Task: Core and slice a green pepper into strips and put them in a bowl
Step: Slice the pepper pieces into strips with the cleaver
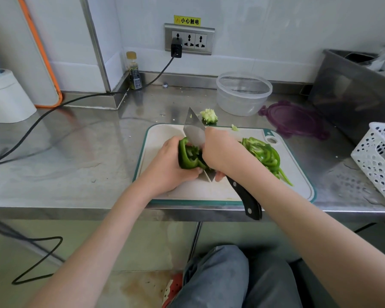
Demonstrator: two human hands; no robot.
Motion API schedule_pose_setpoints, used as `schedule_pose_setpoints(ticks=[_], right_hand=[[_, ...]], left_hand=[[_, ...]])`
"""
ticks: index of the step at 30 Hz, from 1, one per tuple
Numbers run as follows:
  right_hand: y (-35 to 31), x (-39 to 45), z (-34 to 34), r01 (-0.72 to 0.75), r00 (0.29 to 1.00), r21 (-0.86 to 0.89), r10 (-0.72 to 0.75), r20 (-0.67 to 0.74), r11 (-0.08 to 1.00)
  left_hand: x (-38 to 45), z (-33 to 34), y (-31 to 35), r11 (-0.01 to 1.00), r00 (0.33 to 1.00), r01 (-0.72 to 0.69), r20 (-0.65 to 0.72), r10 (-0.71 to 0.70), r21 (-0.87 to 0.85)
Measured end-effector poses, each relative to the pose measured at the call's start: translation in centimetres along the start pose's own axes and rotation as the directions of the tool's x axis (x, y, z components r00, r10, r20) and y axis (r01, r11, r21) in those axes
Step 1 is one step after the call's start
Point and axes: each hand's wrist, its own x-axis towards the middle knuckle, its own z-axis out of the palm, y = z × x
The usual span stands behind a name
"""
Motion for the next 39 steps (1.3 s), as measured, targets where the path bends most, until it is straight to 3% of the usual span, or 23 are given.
schedule_pose_setpoints(ticks=[4, 8, 14, 18, 21, 24, 32, 36, 39], right_hand=[[-0.7, 0.5, -0.3, 0.090, 0.995, -0.005, -0.090, -0.034, 0.996], [1.1, 0.5, 0.1, 0.114, 0.988, 0.169, -0.094, -0.125, 0.979], [7.0, -0.5, -1.2, -0.046, 0.985, 0.294, 0.093, -0.146, 0.955], [8.0, -1.7, -2.9, 0.028, 0.967, 0.393, 0.074, -0.242, 0.919], [7.6, -1.8, -3.8, 0.072, 0.954, 0.371, 0.045, -0.298, 0.926], [7.1, -2.0, -3.3, 0.088, 0.964, 0.373, 0.015, -0.265, 0.924], [5.1, -2.2, -1.6, -0.001, 0.998, 0.481, 0.030, -0.052, 0.876], [5.0, -2.0, -1.0, 0.069, 0.990, 0.434, -0.006, -0.144, 0.898], [4.7, -1.8, -1.0, -0.004, 1.000, 0.421, 0.015, -0.023, 0.907]], left_hand=[[-0.4, -0.3, 0.5, 0.999, 1.000, -0.012, 0.016, 0.013, -0.031], [-0.2, -0.2, 0.1, 1.000, 0.999, -0.007, -0.052, 0.006, -0.018], [-0.3, -0.1, 0.1, 1.000, 0.997, -0.018, -0.073, 0.017, -0.004], [-0.3, 0.0, 0.4, 0.999, 0.997, -0.036, -0.068, 0.036, 0.002], [-0.3, 0.8, 1.1, 0.999, 0.997, -0.042, -0.067, 0.043, 0.010], [0.0, 1.4, 1.6, 1.000, 0.997, -0.022, -0.067, 0.023, 0.015], [-0.2, 1.6, 1.5, 0.999, 0.995, -0.037, 0.093, 0.034, 0.024], [-0.4, 1.6, 1.5, 0.999, 0.992, -0.038, 0.121, 0.034, 0.030], [-0.4, 1.5, 1.8, 0.999, 0.987, -0.033, 0.156, 0.032, 0.001]])
